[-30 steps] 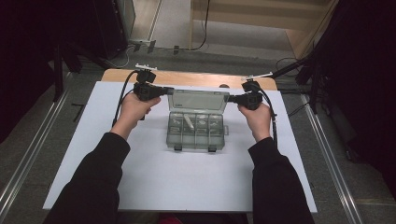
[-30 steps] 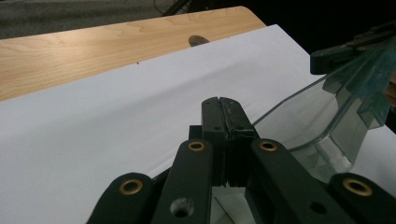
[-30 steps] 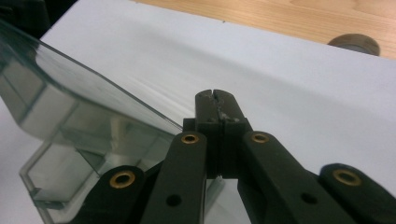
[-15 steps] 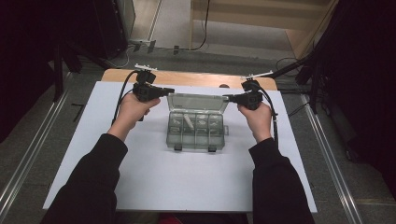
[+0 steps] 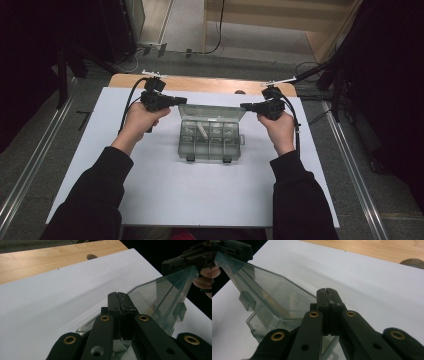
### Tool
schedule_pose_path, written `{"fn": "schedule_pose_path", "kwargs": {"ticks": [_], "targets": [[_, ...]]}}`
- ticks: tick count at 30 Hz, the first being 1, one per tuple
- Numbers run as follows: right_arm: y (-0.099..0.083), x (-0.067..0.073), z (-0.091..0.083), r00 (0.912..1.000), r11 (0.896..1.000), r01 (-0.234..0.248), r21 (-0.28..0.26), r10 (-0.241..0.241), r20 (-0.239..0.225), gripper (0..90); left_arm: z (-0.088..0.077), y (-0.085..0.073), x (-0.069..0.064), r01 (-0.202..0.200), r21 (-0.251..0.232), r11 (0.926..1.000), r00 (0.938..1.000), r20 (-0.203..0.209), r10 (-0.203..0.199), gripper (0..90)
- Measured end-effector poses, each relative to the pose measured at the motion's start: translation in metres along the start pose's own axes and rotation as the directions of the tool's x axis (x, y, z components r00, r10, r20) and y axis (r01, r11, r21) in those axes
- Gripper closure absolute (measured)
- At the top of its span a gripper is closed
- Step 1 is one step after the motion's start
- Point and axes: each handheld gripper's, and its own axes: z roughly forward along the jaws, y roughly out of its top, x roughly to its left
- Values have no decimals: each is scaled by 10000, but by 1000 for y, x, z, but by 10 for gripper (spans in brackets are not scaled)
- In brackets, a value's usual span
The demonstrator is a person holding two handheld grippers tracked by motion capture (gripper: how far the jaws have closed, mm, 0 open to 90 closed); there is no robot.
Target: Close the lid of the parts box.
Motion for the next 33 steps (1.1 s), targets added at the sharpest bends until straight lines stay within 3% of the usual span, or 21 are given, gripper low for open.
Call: {"fn": "schedule_pose_path", "kwargs": {"ticks": [6,15,26,30,33], "targets": [[0,7,-4,9998,9998,196,14,-196,-77,900,-3,-1,-6,-280,87,9996,9995,118,279,887],[-3,15,-6,9993,9994,315,143,-312,-188,900,-7,-6,-8,-211,137,9997,9989,423,205,886],[-9,21,-10,9992,9995,286,142,-282,-268,900,-8,-13,-16,-596,374,9975,9978,304,585,886],[-11,22,-12,9989,9996,292,63,-289,-363,900,-10,-18,-19,-583,238,9980,9962,670,566,886],[-13,25,-10,9990,9990,409,180,-406,-170,900,-10,-21,-20,-674,367,9971,9962,580,652,887]]}}
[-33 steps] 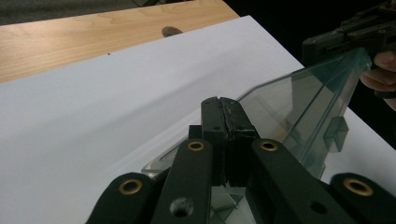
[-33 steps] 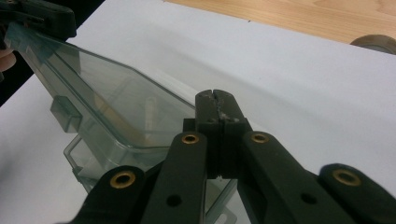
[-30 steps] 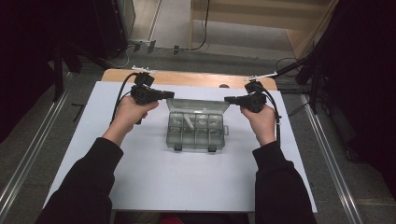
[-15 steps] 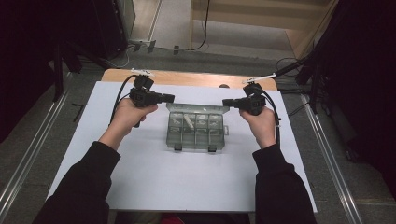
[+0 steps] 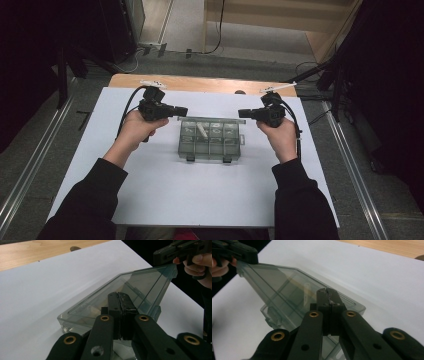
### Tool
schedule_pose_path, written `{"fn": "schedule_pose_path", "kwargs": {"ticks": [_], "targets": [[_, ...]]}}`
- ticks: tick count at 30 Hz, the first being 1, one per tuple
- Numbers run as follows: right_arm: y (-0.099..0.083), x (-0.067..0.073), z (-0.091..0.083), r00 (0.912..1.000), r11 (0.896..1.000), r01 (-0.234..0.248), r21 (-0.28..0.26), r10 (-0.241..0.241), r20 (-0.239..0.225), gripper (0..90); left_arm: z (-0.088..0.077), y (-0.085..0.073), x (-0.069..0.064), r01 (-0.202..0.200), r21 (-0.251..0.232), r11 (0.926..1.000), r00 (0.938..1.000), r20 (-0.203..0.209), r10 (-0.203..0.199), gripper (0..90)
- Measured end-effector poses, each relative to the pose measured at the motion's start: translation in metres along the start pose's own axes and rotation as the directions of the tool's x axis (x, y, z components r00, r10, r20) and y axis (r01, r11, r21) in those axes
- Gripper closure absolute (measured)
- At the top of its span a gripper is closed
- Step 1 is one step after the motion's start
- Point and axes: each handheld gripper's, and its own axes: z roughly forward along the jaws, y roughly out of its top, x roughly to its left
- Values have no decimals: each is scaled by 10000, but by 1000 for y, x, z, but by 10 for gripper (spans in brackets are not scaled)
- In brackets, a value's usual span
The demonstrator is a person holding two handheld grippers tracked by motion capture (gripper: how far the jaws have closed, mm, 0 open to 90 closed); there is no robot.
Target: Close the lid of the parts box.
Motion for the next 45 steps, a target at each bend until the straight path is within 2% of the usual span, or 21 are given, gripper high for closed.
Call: {"fn": "schedule_pose_path", "kwargs": {"ticks": [5,9,12,17,19,21,23,31,35,43,45], "targets": [[-2,3,1,10000,10000,41,71,-41,-60,900,2,-5,-1,-144,59,9999,9998,-129,145,886],[-3,6,1,9998,9999,87,126,-85,-161,900,0,-7,-2,-115,-59,9999,9999,94,115,886],[-6,7,2,9997,9998,144,170,-140,-214,900,0,-9,-5,-234,-102,9997,9997,-42,234,887],[-10,9,5,9996,9995,88,292,-80,-279,900,0,-16,-8,-220,-236,9995,9997,44,222,886],[-12,10,6,9996,9992,117,372,-108,-258,900,0,-17,-9,-440,-74,9990,9989,-132,439,887],[-14,12,6,9996,9991,141,396,-132,-232,900,-1,-21,-11,-424,-131,9990,9991,-100,423,886],[-16,13,5,9997,9991,121,408,-111,-231,900,-1,-23,-11,-617,-16,9981,9979,-183,617,886],[-23,16,7,9997,9987,49,506,-36,-259,900,-2,-31,-13,-391,-126,9992,9992,-88,390,886],[-28,20,8,9995,9981,108,603,-91,-288,900,0,-36,-19,-608,159,9980,9981,-82,609,887],[-36,27,9,9992,9971,194,738,-169,-349,900,0,-45,-21,-504,64,9987,9987,51,503,886],[-39,28,9,9993,9969,131,781,-102,-370,900,-1,-47,-22,-624,139,9980,9980,-33,625,887]]}}
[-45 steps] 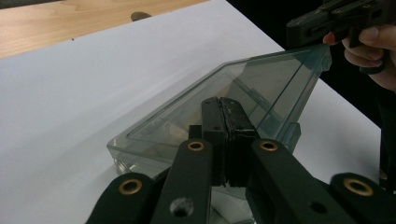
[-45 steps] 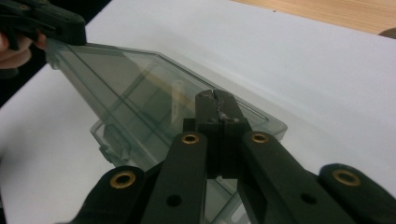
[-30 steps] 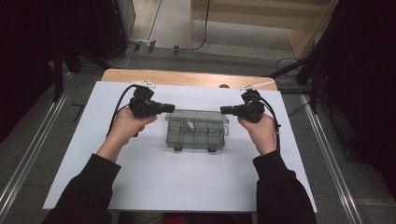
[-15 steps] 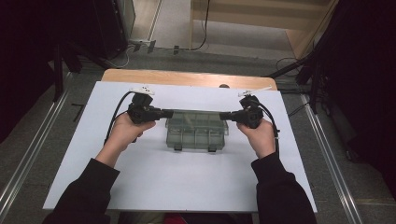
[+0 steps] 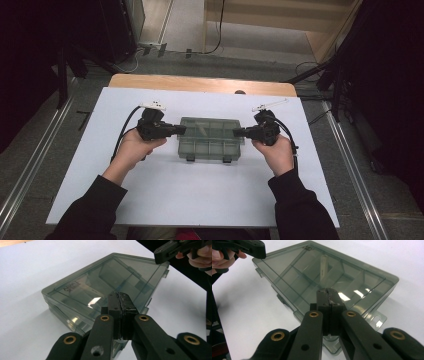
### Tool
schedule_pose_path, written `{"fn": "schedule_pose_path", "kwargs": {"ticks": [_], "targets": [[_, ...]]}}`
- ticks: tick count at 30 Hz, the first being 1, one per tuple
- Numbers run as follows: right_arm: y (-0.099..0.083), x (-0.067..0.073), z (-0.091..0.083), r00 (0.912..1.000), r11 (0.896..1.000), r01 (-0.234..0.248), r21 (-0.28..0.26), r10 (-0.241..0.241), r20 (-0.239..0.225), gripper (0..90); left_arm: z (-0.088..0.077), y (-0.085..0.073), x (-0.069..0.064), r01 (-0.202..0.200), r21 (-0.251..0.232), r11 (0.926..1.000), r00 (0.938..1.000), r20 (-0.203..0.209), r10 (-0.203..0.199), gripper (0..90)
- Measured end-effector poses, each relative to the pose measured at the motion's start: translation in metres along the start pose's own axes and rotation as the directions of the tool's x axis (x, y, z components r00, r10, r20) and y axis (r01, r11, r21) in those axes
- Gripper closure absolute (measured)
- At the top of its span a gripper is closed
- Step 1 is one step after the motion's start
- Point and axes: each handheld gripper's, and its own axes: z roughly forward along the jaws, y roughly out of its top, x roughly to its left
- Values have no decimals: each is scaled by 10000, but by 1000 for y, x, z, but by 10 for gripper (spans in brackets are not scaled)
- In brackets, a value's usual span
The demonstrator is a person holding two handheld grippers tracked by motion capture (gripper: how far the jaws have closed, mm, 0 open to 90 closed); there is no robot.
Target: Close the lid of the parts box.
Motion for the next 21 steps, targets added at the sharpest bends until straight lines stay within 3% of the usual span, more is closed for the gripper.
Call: {"fn": "schedule_pose_path", "kwargs": {"ticks": [21], "targets": [[-22,10,0,9996,10000,-25,-95,28,277,900,2,-19,-8,-32,-27,10000,9999,-160,32,887]]}}
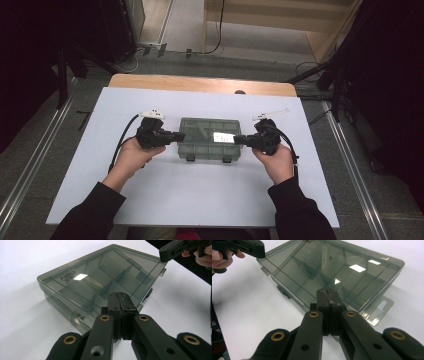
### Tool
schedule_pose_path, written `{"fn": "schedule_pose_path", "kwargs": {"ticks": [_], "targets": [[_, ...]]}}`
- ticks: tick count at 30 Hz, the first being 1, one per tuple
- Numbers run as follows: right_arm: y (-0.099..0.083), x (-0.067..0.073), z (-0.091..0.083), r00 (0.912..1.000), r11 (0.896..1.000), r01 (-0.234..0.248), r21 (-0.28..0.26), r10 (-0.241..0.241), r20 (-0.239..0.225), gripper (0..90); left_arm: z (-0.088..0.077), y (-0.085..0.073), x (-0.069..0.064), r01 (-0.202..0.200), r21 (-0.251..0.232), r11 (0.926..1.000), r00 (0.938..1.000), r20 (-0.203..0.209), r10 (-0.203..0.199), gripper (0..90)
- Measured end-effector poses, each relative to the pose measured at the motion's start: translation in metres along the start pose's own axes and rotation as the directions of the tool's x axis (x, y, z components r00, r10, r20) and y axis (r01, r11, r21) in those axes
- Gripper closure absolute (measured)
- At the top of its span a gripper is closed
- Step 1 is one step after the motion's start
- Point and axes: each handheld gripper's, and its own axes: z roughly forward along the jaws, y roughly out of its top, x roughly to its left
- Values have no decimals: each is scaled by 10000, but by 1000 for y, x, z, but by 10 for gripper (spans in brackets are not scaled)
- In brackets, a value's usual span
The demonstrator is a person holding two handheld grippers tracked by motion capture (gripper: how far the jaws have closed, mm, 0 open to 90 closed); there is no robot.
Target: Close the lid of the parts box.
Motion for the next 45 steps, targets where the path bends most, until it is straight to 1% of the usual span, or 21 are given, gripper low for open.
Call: {"fn": "schedule_pose_path", "kwargs": {"ticks": [3,4,5,7,8,12,14,15,16,19,22,28,30,39,40,41,43,45], "targets": [[-4,1,1,10000,10000,-30,26,30,50,900,3,-2,-1,21,-5,10000,10000,-55,-21,887],[-6,1,2,10000,10000,18,-24,-18,86,900,3,-3,-1,-20,-4,10000,9999,-135,20,887],[-7,2,2,9999,10000,-34,-20,34,118,900,4,-4,-1,61,-36,10000,10000,-65,-61,887],[-9,3,4,9998,10000,41,-72,-39,169,900,5,-5,-1,66,-42,10000,9999,-120,-66,887],[-10,4,4,9998,10000,27,-70,-26,175,900,7,-6,-2,100,-33,9999,9999,-64,-100,887],[-14,6,7,9997,10000,52,-65,-51,241,900,9,-8,-4,-98,123,9999,9998,-189,101,887],[-16,7,8,9996,10000,46,-63,-44,290,900,10,-9,-4,-74,59,10000,9998,-175,75,887],[-17,8,9,9994,9999,133,-59,-131,332,900,11,-10,-3,-83,93,9999,9998,-174,85,887],[-18,8,9,9992,9999,109,1,-109,379,900,12,-11,-4,-70,96,9999,9997,-221,73,887],[-18,8,11,9990,9999,125,-7,-125,419,900,14,-13,-2,-100,84,9999,9996,-244,102,887],[-18,8,13,9989,9999,134,26,-135,450,900,17,-15,-1,15,75,10000,9997,-243,-13,887],[-20,8,20,9990,9995,174,248,-184,409,900,19,-19,0,-118,344,9993,9996,-252,126,886],[-20,7,21,9990,9993,158,332,-172,419,900,20,-20,0,-56,321,9995,9998,-207,63,887],[-22,3,23,9997,9997,38,221,-43,234,900,21,-20,0,-68,335,9994,9998,-197,75,888],[-22,3,24,9995,9995,-19,323,9,307,900,23,-20,-1,-158,574,9982,9992,-350,178,888],[-23,3,26,9985,9986,152,505,-179,527,900,24,-21,-2,-312,594,9977,9987,-378,335,888],[-23,3,27,9988,9988,98,471,-120,472,900,25,-21,-3,-241,615,9978,9989,-383,265,889],[-23,4,27,9983,9987,217,460,-241,528,900,25,-21,-3,-223,567,9981,9991,-348,243,888]]}}
